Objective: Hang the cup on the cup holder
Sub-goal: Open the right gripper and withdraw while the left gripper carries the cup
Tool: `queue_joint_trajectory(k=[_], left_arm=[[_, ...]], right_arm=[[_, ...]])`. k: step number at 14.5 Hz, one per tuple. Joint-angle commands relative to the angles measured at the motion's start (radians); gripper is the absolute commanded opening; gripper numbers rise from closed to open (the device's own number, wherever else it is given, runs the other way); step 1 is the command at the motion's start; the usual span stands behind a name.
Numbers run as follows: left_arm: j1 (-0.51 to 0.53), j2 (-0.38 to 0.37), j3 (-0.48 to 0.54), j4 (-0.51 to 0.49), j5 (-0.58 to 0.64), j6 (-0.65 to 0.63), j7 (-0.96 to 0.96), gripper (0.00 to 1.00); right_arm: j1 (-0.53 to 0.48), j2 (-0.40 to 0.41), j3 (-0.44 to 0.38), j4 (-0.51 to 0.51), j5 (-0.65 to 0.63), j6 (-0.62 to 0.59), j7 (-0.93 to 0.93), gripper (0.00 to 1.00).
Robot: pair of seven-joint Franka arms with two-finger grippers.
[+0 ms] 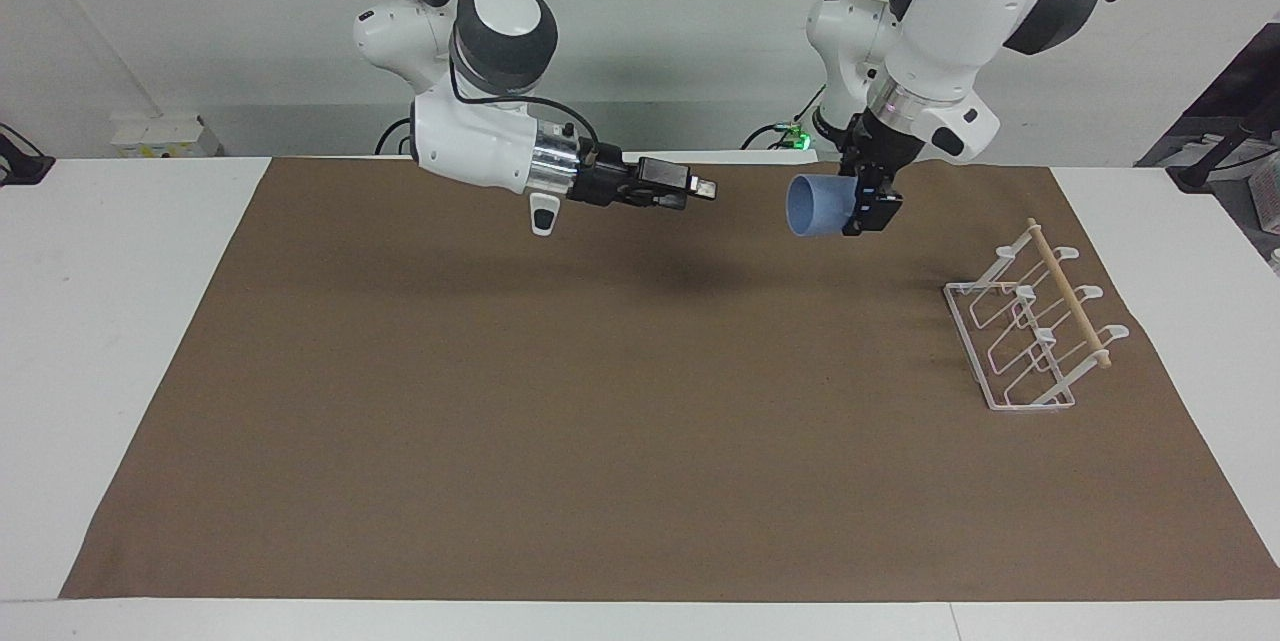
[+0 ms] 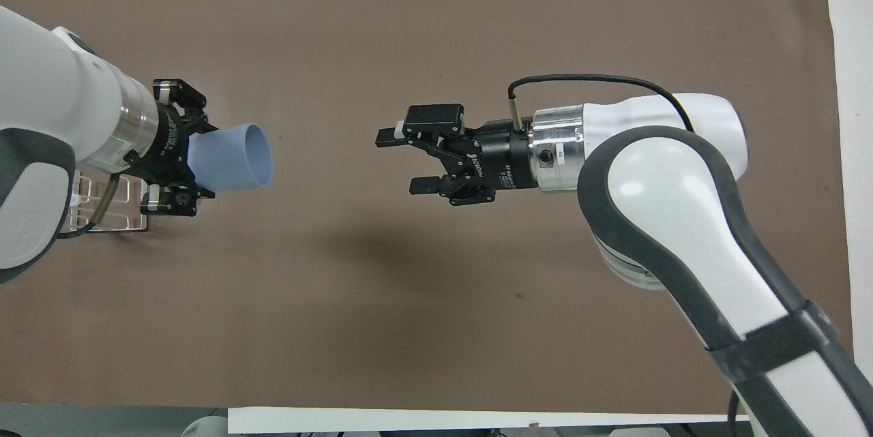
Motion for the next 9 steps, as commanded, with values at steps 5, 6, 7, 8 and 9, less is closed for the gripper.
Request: queue_joint_trajectory(k=[5, 6, 7, 8, 9], left_arm=[[0.112, -0.019, -0.004, -0.009, 0.422, -0.080, 0.154, 0.24], [0.126, -0.016, -0.004, -0.009, 0.479, -0.065, 0.175, 0.24], [0.140, -0.016, -0.004, -0.010, 0.529, -0.040, 0.178, 0.24], [0.150, -0.011, -0.004, -0.013, 0.580, -0.020, 0.178, 0.24], [0.155, -0.004, -0.004, -0.018, 0.632, -0.017, 0.178, 0.24]], right_arm=[[-0.167, -0.108, 0.005, -0.010, -0.424, -0.120, -0.009, 0.99], [-0.188, -0.114, 0.005, -0.010, -0.488, -0.131, -0.011, 0.99], [-0.207, -0.126, 0.005, -0.010, -0.568, -0.137, -0.011, 0.99], [-0.231, -0.136, 0.005, -0.004, -0.656, -0.146, -0.014, 0.99], [-0.250, -0.154, 0.004, 0.002, -0.720, -0.175, -0.016, 0.99]])
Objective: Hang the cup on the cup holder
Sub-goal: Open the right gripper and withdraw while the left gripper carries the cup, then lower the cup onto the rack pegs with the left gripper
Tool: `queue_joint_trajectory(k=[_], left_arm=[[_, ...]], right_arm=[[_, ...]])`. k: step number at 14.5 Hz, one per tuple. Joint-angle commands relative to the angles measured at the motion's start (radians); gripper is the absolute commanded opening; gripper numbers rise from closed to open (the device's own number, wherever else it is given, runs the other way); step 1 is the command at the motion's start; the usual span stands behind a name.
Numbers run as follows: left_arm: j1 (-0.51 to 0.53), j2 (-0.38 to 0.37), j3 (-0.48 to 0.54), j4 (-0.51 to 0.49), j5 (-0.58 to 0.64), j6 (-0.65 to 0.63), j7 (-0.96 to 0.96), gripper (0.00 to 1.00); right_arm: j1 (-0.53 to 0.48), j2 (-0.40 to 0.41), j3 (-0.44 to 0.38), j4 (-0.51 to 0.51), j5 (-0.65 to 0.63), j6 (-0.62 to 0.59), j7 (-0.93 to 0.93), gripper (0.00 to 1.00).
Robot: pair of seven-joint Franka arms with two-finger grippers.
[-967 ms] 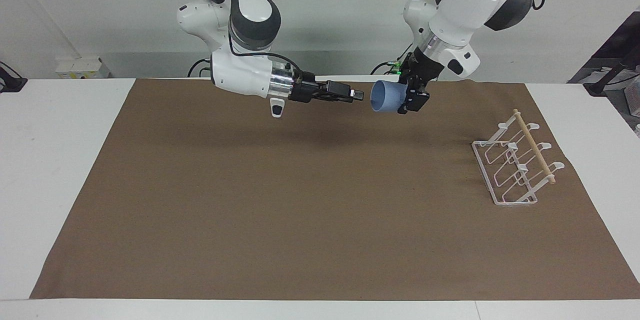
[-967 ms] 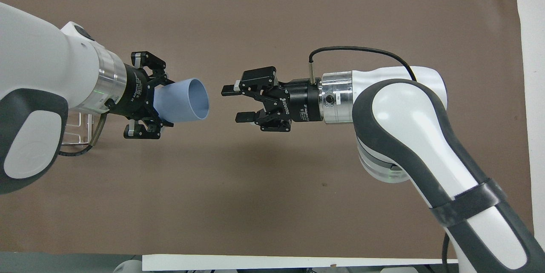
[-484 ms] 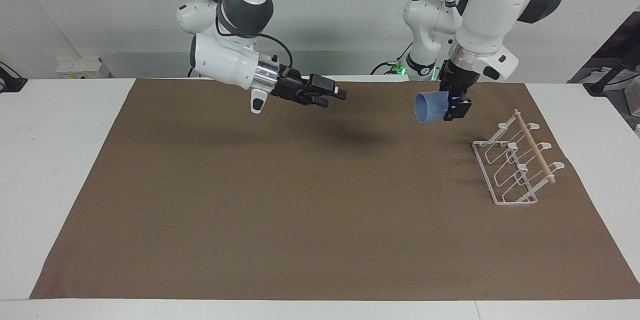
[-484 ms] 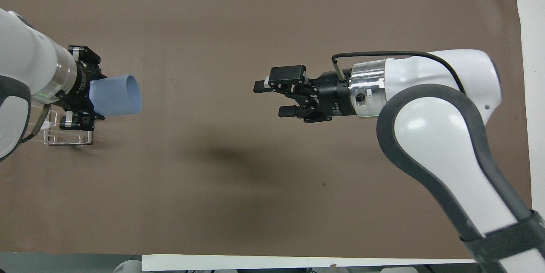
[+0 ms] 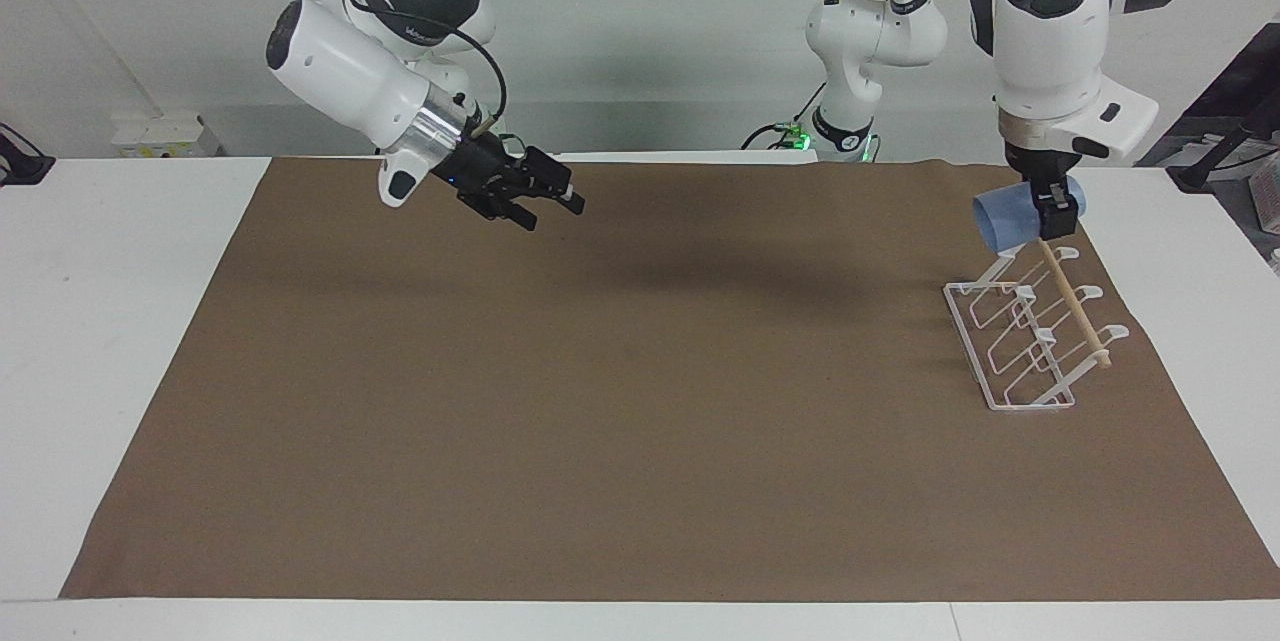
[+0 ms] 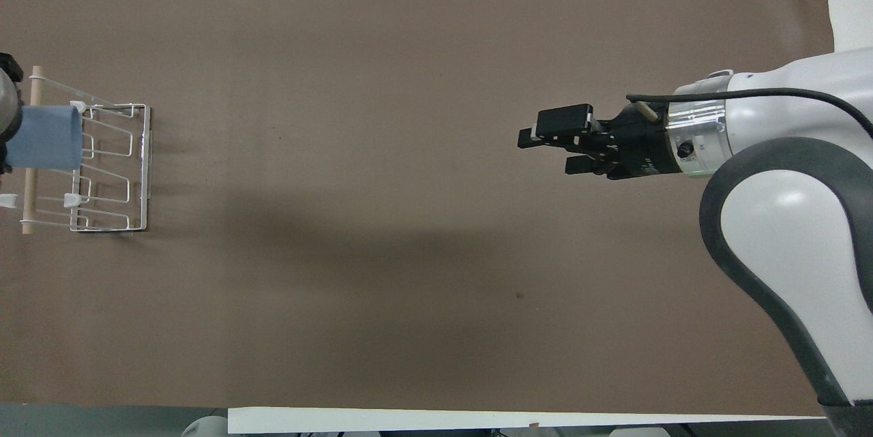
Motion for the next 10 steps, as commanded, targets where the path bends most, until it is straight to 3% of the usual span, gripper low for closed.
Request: queue_joint_trajectory(k=[1, 3, 6, 10], left_arm=[[0.020, 0.010, -0.009, -0.031, 0.140, 0.028, 0.018, 0.24], [0.020, 0.043, -0.009, -0.035, 0.226, 0.022, 0.017, 0.24], [-0.002, 0.169, -0.010, -0.020, 0.396, -0.034, -0.040, 0.24], [-0.016, 0.272, -0.009, -0.012, 0.515, -0.060, -0.057, 0.24]], right_arm=[[-0.053, -0.049, 0.007, 0.017, -0.164, -0.082, -0.013, 0.99], [-0.088, -0.041, 0.006, 0.083, -0.294, -0.163, -0.014, 0.99], [-0.146, -0.002, 0.006, 0.200, -0.470, -0.269, -0.016, 0.99], [-0.186, 0.072, 0.004, 0.407, -0.707, -0.478, -0.028, 0.99]])
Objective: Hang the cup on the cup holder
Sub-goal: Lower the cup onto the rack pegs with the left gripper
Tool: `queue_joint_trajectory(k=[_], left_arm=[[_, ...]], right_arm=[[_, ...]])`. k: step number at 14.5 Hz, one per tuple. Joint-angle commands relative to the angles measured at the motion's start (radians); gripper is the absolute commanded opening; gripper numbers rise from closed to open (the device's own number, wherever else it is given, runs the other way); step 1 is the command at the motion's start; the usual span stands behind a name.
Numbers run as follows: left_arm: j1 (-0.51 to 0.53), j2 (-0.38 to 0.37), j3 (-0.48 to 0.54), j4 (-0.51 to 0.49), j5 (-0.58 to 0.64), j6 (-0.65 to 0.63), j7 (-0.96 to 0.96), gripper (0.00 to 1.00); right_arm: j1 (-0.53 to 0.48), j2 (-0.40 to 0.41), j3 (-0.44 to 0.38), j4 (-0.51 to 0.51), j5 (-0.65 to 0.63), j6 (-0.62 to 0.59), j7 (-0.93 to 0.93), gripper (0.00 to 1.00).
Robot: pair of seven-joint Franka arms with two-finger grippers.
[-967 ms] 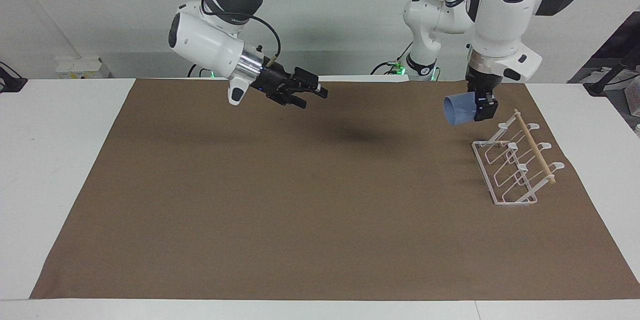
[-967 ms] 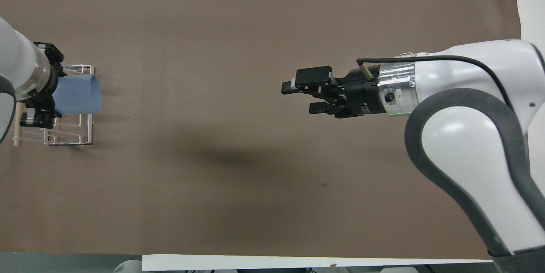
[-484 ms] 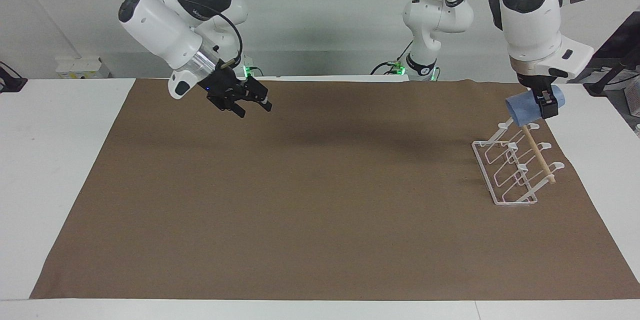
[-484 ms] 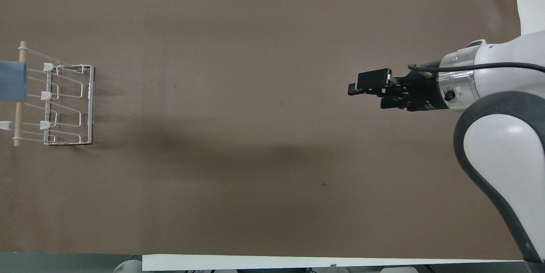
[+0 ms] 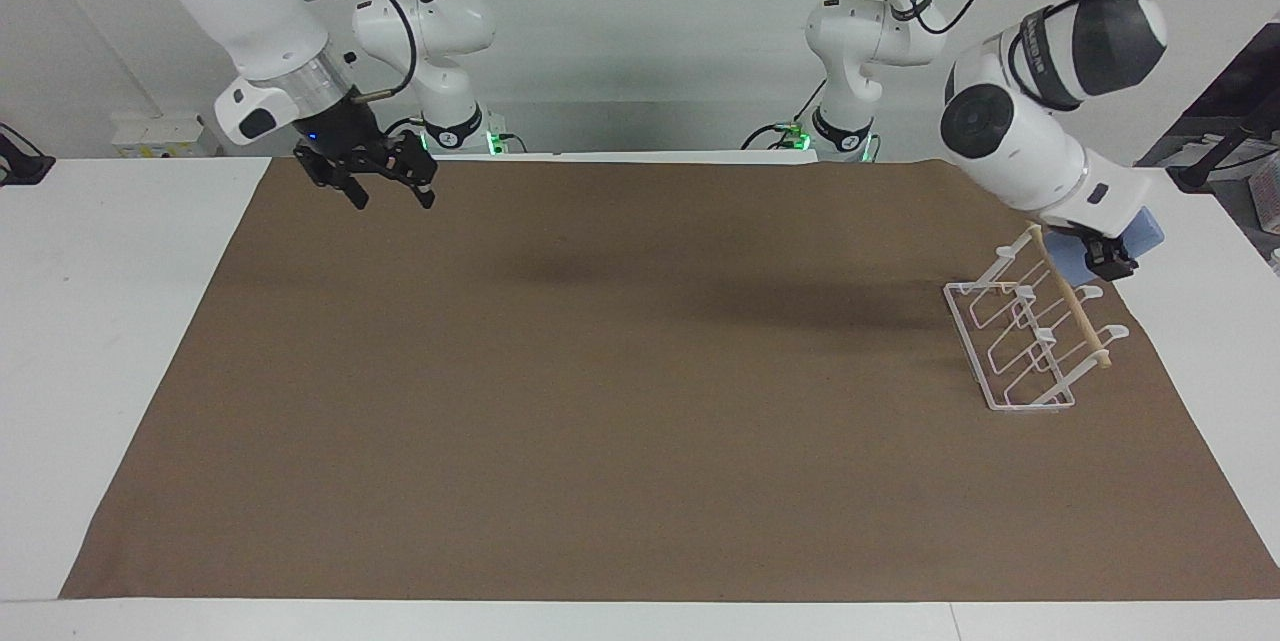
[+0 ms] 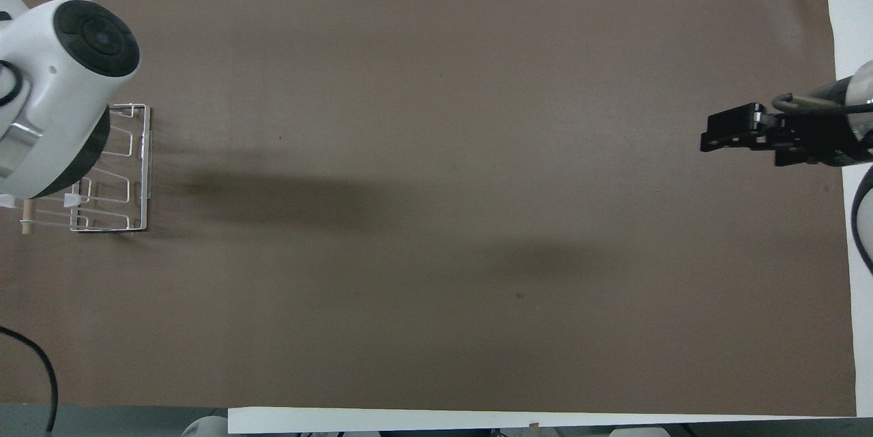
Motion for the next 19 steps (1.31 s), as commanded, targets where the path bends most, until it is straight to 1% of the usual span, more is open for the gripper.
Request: queue_joint_trajectory(k=[1, 3, 4, 5, 8, 11, 12, 13, 19], left_arm=[[-0.030, 0.077, 0.001, 0.031, 0.077, -0.038, -0.015, 0.24], [-0.047, 0.169, 0.003, 0.101, 0.115, -0.049, -0.038, 0.24], [-0.063, 0.197, 0.003, 0.126, 0.131, -0.052, -0.064, 0.24], [-0.066, 0.211, 0.003, 0.140, 0.146, -0.052, -0.092, 0.24], [-0.072, 0.211, 0.003, 0.125, 0.190, -0.067, -0.159, 0.24], [-0.080, 0.208, 0.003, 0.108, 0.223, -0.069, -0.164, 0.24], [-0.081, 0.205, 0.001, 0.096, 0.246, -0.069, -0.164, 0.24], [-0.081, 0.207, 0.003, 0.091, 0.249, -0.069, -0.164, 0.24], [-0.081, 0.207, -0.006, 0.073, 0.235, -0.052, -0.169, 0.24]], right_arm=[[-0.041, 0.070, 0.008, 0.136, -0.109, -0.123, -0.037, 0.99], [-0.130, 0.069, 0.008, 0.140, -0.105, -0.135, -0.065, 0.99], [-0.164, 0.070, 0.011, 0.140, -0.102, -0.132, -0.079, 0.99], [-0.175, 0.070, 0.012, 0.137, -0.099, -0.135, -0.085, 0.99], [-0.199, 0.063, 0.011, 0.122, -0.099, -0.141, -0.105, 0.99], [-0.184, 0.061, 0.005, 0.124, -0.100, -0.144, -0.128, 0.99], [-0.173, 0.061, -0.012, 0.122, -0.100, -0.145, -0.130, 0.99], [-0.163, 0.061, -0.026, 0.122, -0.100, -0.144, -0.131, 0.99], [-0.162, 0.061, -0.027, 0.122, -0.100, -0.144, -0.145, 0.99]])
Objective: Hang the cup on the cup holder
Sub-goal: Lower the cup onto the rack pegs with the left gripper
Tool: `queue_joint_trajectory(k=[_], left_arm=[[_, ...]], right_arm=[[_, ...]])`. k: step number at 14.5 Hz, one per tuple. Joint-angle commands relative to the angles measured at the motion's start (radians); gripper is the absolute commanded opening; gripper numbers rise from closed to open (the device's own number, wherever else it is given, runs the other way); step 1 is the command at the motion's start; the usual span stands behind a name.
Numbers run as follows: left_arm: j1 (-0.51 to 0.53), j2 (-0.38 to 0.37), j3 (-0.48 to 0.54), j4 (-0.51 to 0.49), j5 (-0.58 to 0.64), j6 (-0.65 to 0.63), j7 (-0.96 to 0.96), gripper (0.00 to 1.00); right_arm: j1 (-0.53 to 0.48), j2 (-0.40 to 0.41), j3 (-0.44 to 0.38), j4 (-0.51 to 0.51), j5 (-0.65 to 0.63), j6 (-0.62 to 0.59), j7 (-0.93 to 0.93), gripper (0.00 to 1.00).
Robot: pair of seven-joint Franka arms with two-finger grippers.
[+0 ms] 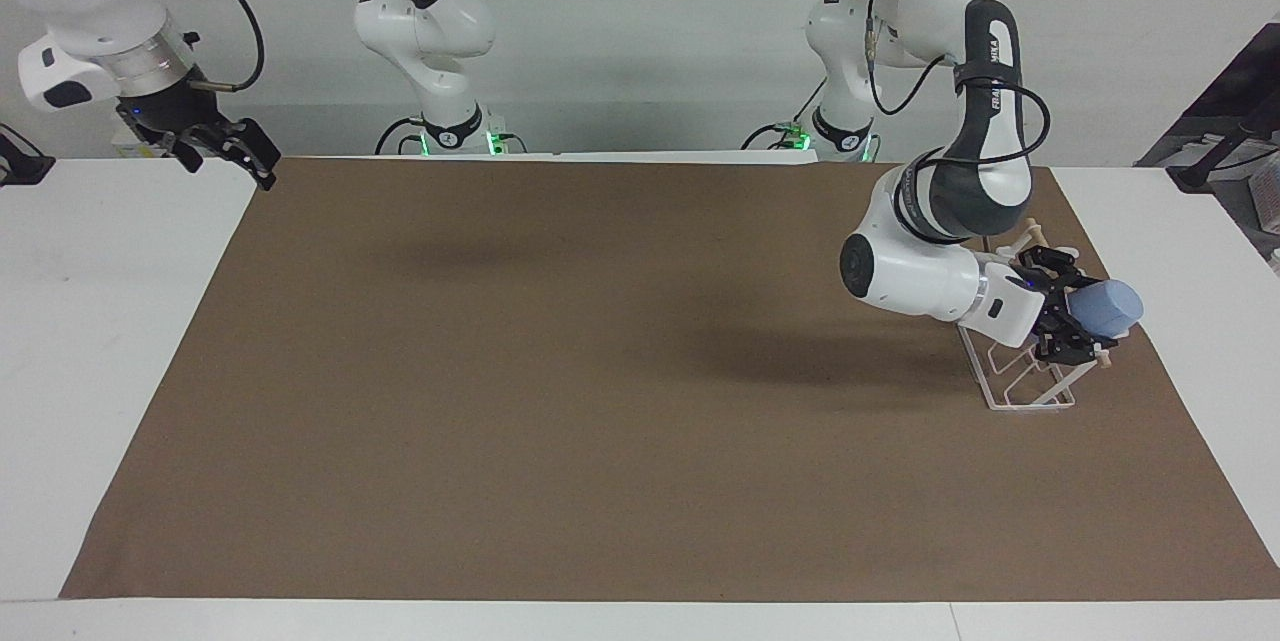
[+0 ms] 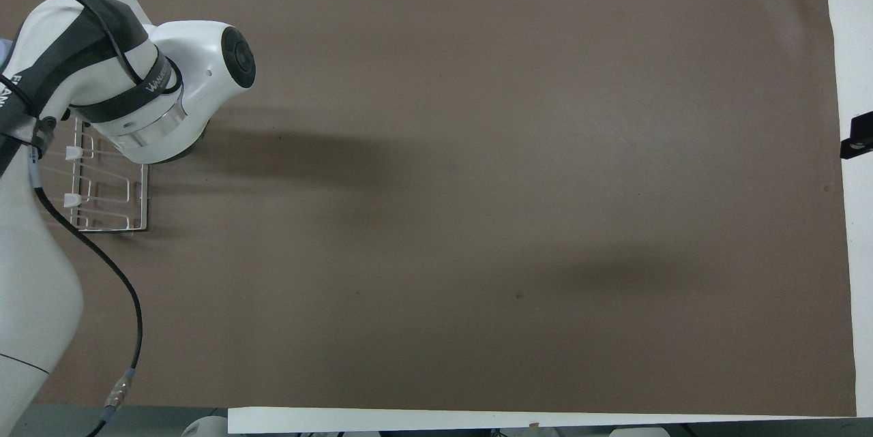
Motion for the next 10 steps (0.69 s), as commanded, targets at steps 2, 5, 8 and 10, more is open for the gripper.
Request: queue_joint_trajectory(k=[2, 5, 8, 10], left_arm=[[-0.002, -0.008, -0.005, -0.050, -0.003, 0.012, -0.026, 0.24], [0.010, -0.008, -0.002, -0.062, -0.006, 0.035, -0.034, 0.24], [0.023, -0.009, -0.002, -0.079, -0.006, 0.067, -0.034, 0.24], [0.033, -0.009, -0.002, -0.085, -0.006, 0.092, -0.036, 0.24]], right_arm=[[0.009, 0.003, -0.012, 0.010, -0.004, -0.019, -0.023, 0.99], [0.009, 0.003, -0.012, 0.012, -0.004, -0.020, -0.023, 0.99], [0.009, 0.002, -0.012, 0.010, -0.004, -0.020, -0.024, 0.99], [0.009, 0.003, -0.013, 0.012, -0.004, -0.020, -0.024, 0.99]])
